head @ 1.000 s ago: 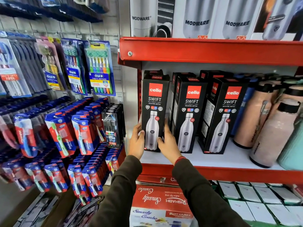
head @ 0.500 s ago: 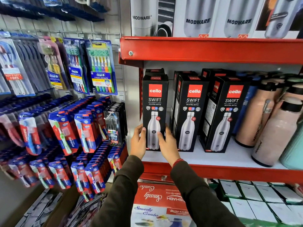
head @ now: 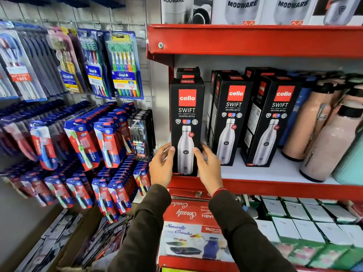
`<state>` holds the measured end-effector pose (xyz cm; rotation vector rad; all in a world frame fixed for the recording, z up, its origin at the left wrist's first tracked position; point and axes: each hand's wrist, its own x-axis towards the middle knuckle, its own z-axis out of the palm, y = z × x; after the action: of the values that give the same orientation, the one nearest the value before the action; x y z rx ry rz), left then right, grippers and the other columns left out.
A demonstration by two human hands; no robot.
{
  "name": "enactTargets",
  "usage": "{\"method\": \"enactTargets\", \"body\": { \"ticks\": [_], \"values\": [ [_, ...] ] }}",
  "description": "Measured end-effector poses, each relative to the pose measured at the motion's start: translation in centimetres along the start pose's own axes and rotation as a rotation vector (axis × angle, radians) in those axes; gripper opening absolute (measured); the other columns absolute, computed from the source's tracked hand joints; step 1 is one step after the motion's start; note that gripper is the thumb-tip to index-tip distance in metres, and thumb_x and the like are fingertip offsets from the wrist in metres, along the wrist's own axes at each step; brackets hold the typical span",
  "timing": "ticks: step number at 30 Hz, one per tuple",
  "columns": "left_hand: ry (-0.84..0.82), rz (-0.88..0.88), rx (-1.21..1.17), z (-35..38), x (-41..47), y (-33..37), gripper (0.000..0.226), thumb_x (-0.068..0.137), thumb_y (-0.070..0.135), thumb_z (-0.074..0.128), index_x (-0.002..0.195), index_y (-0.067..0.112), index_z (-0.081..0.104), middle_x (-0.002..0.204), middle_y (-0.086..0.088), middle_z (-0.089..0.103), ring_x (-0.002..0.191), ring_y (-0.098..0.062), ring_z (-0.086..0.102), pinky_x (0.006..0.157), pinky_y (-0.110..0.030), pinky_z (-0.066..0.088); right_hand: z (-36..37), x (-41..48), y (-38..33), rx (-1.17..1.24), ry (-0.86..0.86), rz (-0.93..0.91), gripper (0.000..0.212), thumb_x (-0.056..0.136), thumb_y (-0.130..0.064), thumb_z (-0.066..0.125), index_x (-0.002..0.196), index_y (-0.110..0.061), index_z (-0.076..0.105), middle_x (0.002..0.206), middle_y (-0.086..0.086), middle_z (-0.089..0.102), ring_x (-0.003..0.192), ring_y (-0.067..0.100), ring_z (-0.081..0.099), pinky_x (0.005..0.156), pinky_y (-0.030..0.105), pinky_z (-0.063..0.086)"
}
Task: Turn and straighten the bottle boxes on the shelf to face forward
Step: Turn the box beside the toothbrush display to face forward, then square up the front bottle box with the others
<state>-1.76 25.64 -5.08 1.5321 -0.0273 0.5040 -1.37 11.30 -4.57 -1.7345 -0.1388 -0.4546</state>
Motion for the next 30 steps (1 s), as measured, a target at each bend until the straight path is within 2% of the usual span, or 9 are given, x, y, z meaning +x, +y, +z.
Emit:
{"method": "enactTargets", "body": {
  "ticks": [4,10,13,16,19,22,25,28,30],
  "values": [
    [0.041,0.048,-0.002,-0.5,-1.3,0.2,0.015,0.085,0.054,0.062,0.099,0.053,0.067,0.108,0.014,0.074,0.108,-0.001,0.067,0.093,-0.037,0.058,-0.1,-1.4,-0.4,0.007,0.042,-0.016,0.04,0.092,-0.045,0.057,0.128,-0.028,0.061,0.114,-0.017,0.069,0.09,-0.016,0.062,0.073,-0.001,0.042],
    [0.058,0.079,0.031,-0.7,-1.9,0.9,0.013,0.085,0.055,0.059,0.093,0.063,0.065,0.094,0.035,0.07,0.101,0.012,0.064,0.079,-0.006,0.05,-0.5,-2.2,-0.8,0.018,0.058,-0.026,0.035,0.093,-0.041,0.059,0.124,-0.025,0.064,0.117,-0.01,0.07,0.089,-0.019,0.061,0.071,-0.002,0.041],
    [0.049,0.06,0.043,-0.7,-2.0,0.9,0.014,0.089,0.051,0.058,0.095,0.063,0.064,0.098,0.029,0.07,0.103,0.011,0.064,0.083,-0.015,0.053,-0.8,-2.3,-0.9,0.014,0.033,-0.033,0.035,0.094,-0.041,0.058,0.124,-0.025,0.064,0.113,-0.013,0.069,0.088,-0.021,0.06,0.069,-0.003,0.041],
    [0.075,0.071,0.056,-0.2,-2.6,0.7,0.015,0.093,0.047,0.057,0.102,0.059,0.062,0.108,0.024,0.068,0.106,0.007,0.063,0.084,-0.008,0.048,-1.3,-2.3,-0.8,0.0,0.011,-0.028,0.034,0.095,-0.045,0.055,0.124,-0.027,0.061,0.109,-0.018,0.065,0.09,-0.021,0.058,0.069,-0.003,0.041],
    [0.215,0.108,0.049,1.3,-3.7,0.7,0.023,0.098,0.036,0.054,0.12,0.041,0.06,0.122,0.01,0.066,0.113,-0.006,0.061,0.087,-0.021,0.052,-2.8,-2.2,-0.6,-0.011,0.069,-0.047,0.029,0.097,-0.042,0.053,0.123,-0.031,0.059,0.122,-0.009,0.06,0.099,-0.013,0.056,0.077,0.001,0.042],
    [0.37,0.218,0.071,3.0,-4.7,1.4,0.03,0.1,0.025,0.05,0.129,0.028,0.054,0.127,0.005,0.057,0.118,-0.013,0.055,0.095,-0.025,0.049,-5.2,-1.7,-0.6,-0.013,0.17,-0.126,0.027,0.099,-0.032,0.052,0.125,-0.028,0.058,0.126,-0.005,0.053,0.108,0.005,0.057,0.091,0.019,0.049],
    [0.428,0.381,0.17,4.8,-5.4,2.4,0.031,0.099,0.016,0.05,0.127,0.027,0.054,0.124,0.004,0.055,0.117,-0.016,0.05,0.1,-0.031,0.041,-7.6,-0.8,-0.7,-0.004,0.242,-0.136,0.031,0.099,-0.031,0.051,0.13,-0.028,0.053,0.127,-0.005,0.045,0.12,0.015,0.053,0.104,0.037,0.045],
    [0.365,0.502,0.194,7.2,-6.1,3.6,0.034,0.099,0.015,0.046,0.126,0.036,0.052,0.122,0.01,0.052,0.118,-0.01,0.048,0.103,-0.03,0.037,-9.6,0.6,-0.3,0.014,0.253,-0.102,0.04,0.099,-0.03,0.052,0.139,-0.024,0.046,0.139,0.001,0.042,0.13,0.016,0.046,0.112,0.041,0.037],
    [0.217,0.567,0.202,9.1,-6.4,4.1,0.035,0.1,0.013,0.043,0.129,0.032,0.051,0.124,0.007,0.051,0.122,-0.011,0.048,0.106,-0.031,0.038,-10.6,1.5,0.0,0.008,0.215,-0.07,0.044,0.1,-0.029,0.049,0.143,-0.022,0.041,0.146,0.004,0.039,0.136,0.018,0.041,0.115,0.04,0.034]
  ]
}}
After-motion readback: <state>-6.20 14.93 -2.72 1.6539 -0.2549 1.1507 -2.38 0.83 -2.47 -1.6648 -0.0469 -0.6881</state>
